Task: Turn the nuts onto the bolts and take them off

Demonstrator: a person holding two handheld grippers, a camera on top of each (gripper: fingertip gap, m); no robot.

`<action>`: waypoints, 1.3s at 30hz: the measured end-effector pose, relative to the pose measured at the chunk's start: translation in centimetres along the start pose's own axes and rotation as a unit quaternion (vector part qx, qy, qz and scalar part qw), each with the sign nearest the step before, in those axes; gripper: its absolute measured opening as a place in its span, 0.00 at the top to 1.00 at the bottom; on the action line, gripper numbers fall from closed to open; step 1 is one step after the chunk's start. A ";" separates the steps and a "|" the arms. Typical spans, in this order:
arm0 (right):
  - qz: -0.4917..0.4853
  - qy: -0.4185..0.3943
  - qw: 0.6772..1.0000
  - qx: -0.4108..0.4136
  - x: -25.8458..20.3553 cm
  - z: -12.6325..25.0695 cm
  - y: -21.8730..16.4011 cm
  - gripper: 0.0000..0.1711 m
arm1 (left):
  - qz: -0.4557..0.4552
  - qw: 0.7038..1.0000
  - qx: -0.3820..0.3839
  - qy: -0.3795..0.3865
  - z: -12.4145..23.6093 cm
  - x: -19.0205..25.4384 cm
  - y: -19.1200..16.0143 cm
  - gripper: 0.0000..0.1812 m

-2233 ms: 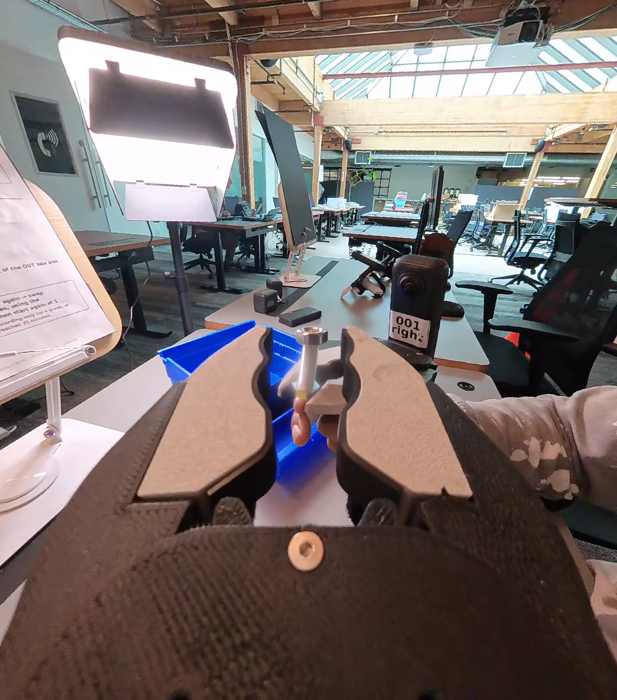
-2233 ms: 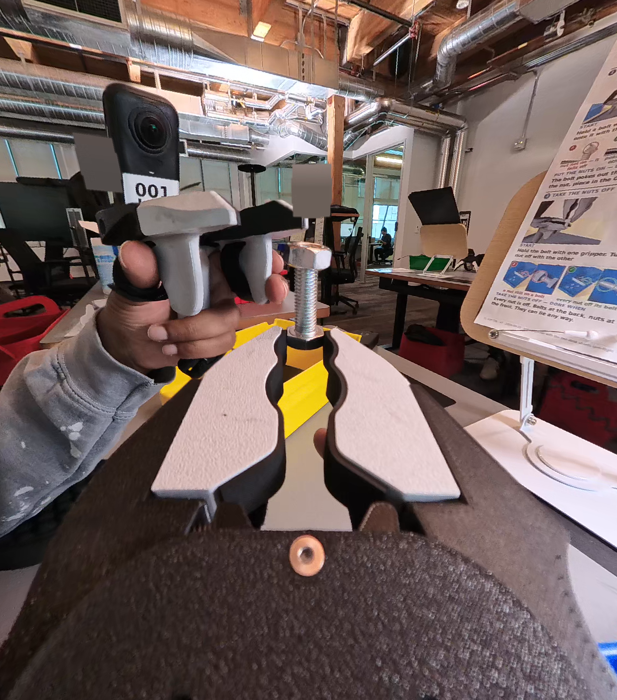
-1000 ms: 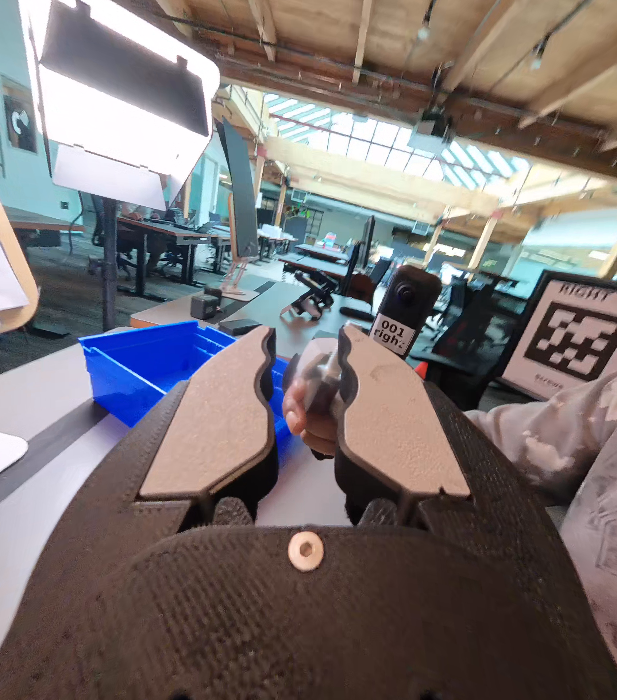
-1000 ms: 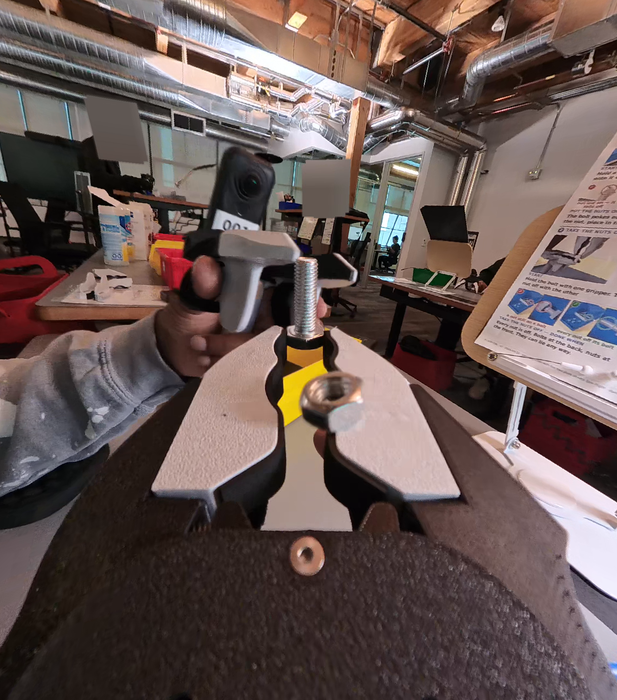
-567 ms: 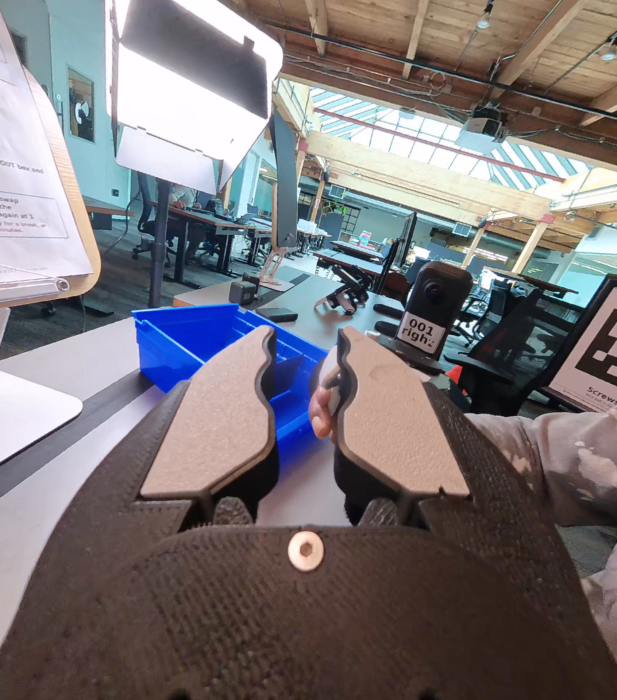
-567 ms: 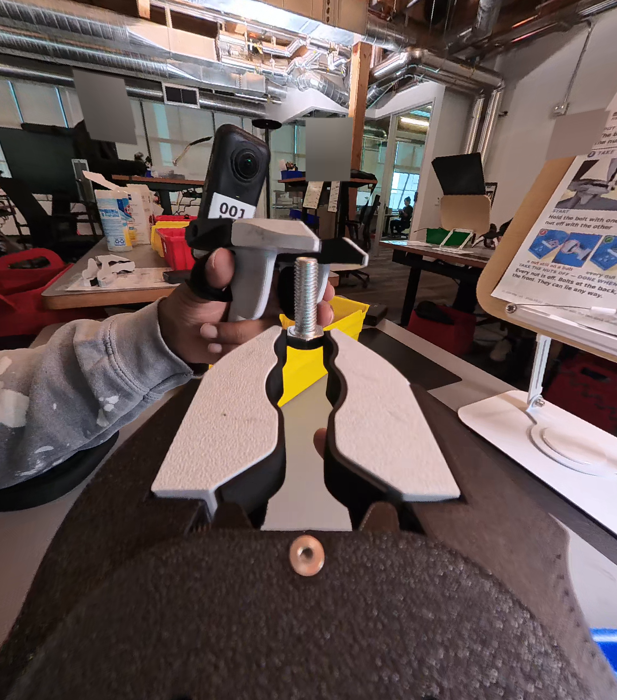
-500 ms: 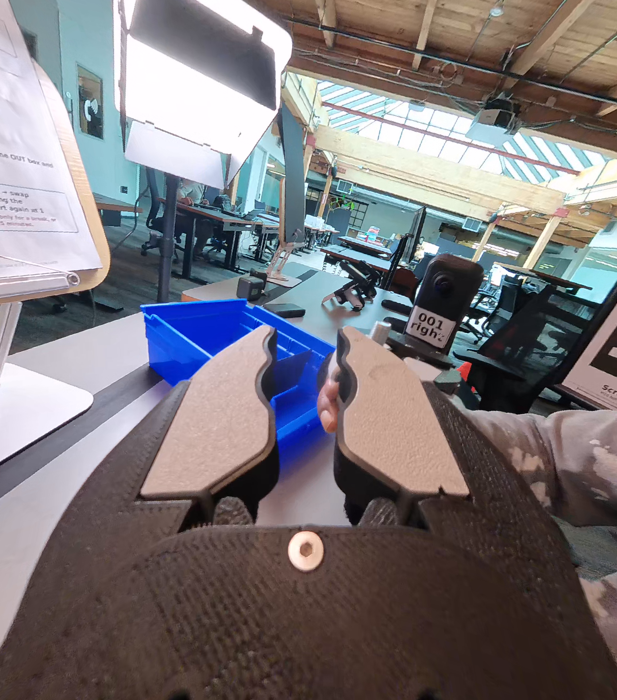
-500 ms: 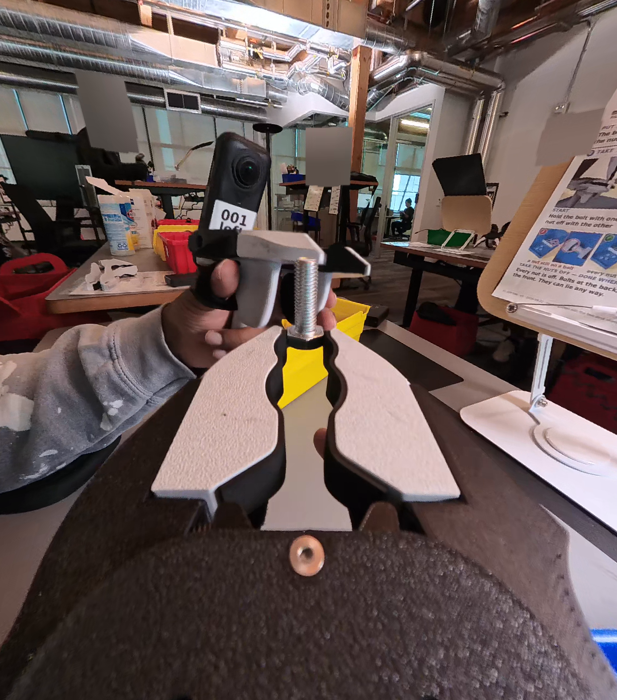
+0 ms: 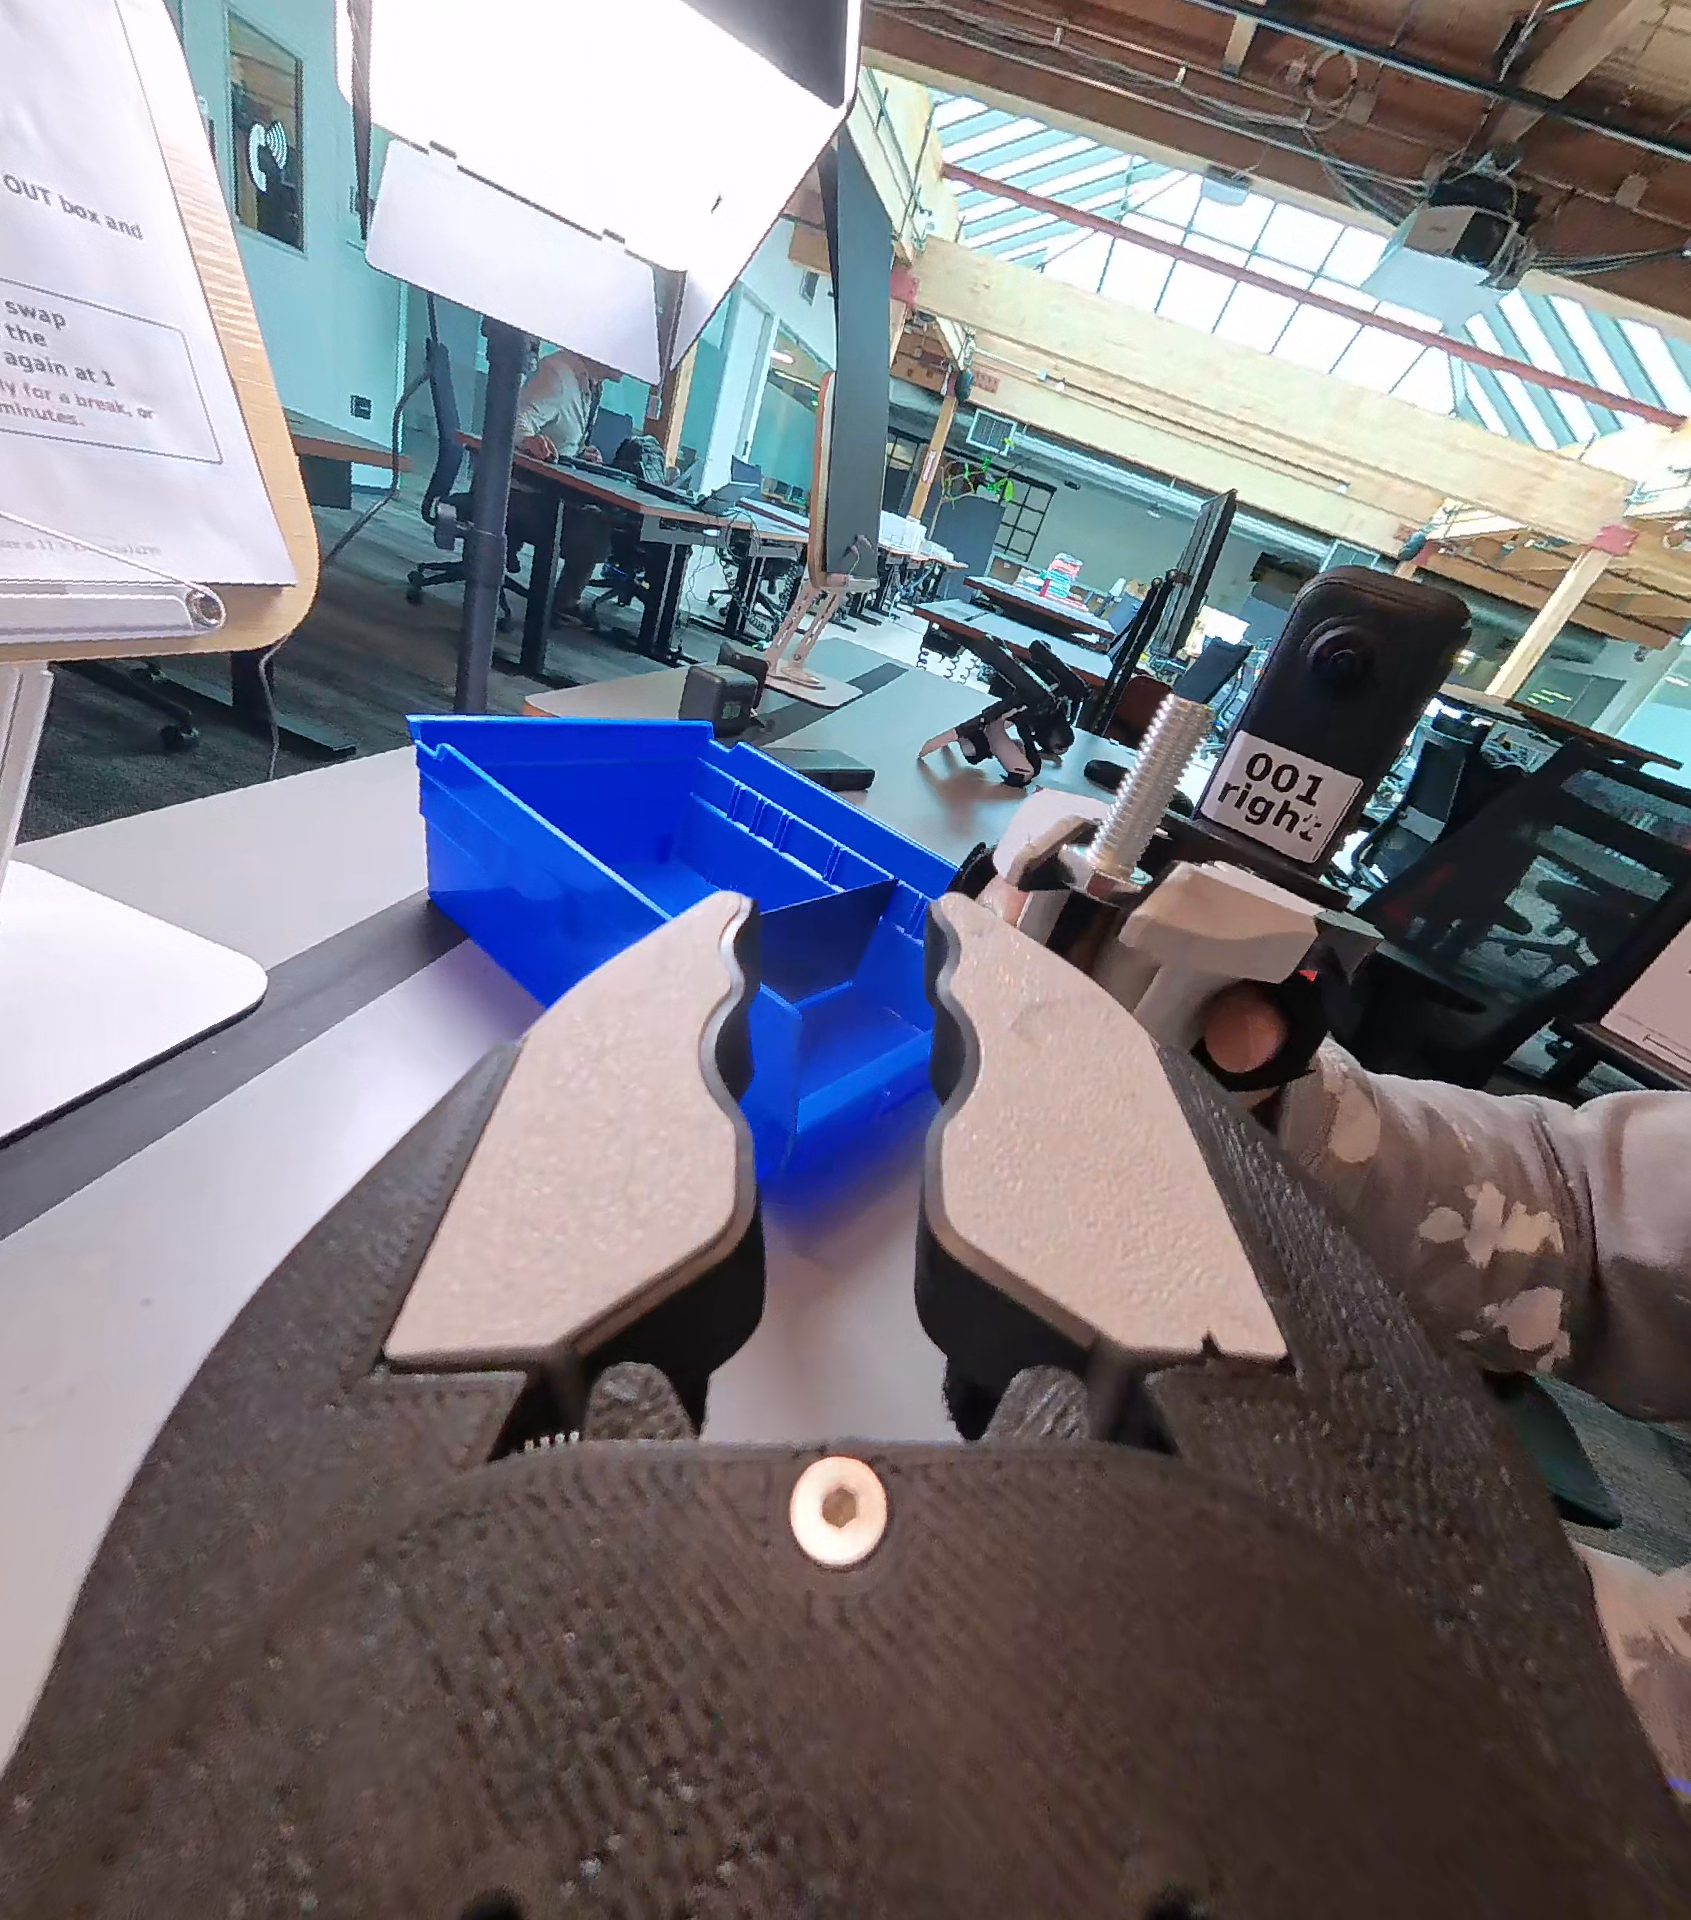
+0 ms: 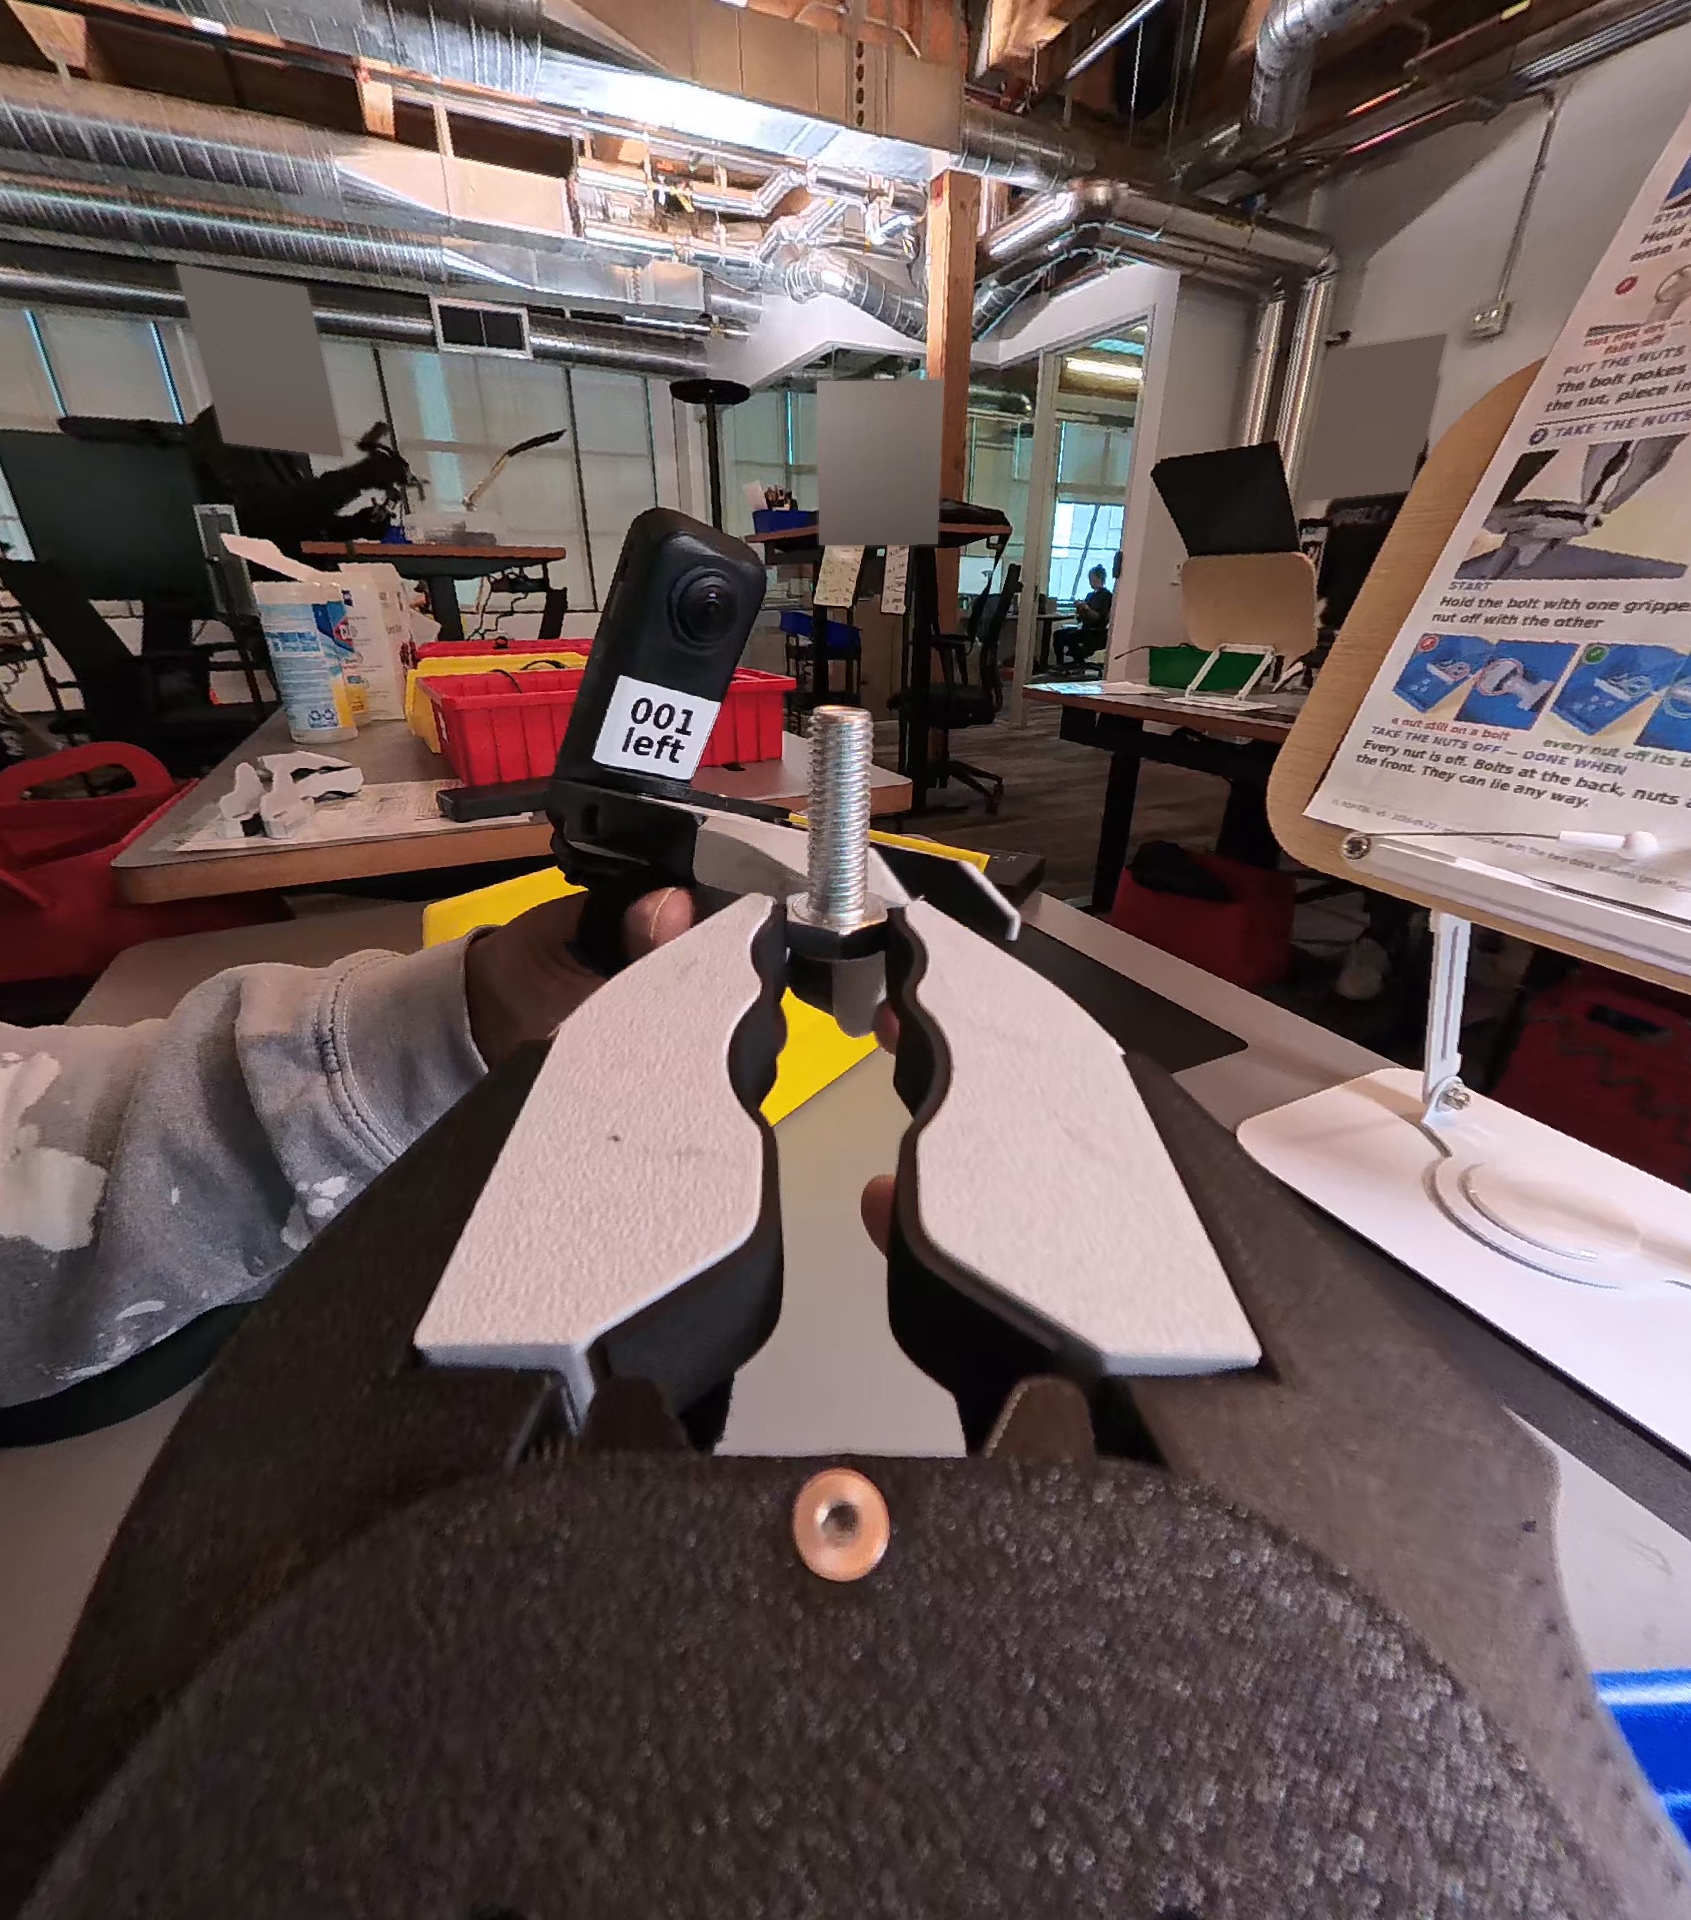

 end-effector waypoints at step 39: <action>0.052 -0.041 0.994 0.092 1.6 3.8 10.4 0.90 | -0.129 0.795 -0.464 -0.369 9.3 20.8 -23.2 0.80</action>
Point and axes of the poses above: each gripper's, where its closed fingertips meet, z back along the fingers, y out of its top, x = y × z across the jaws, the point moved 3 cm from there along z, back along the fingers, and after that the axes turned 14 degrees about x, right-handed, at the moved point
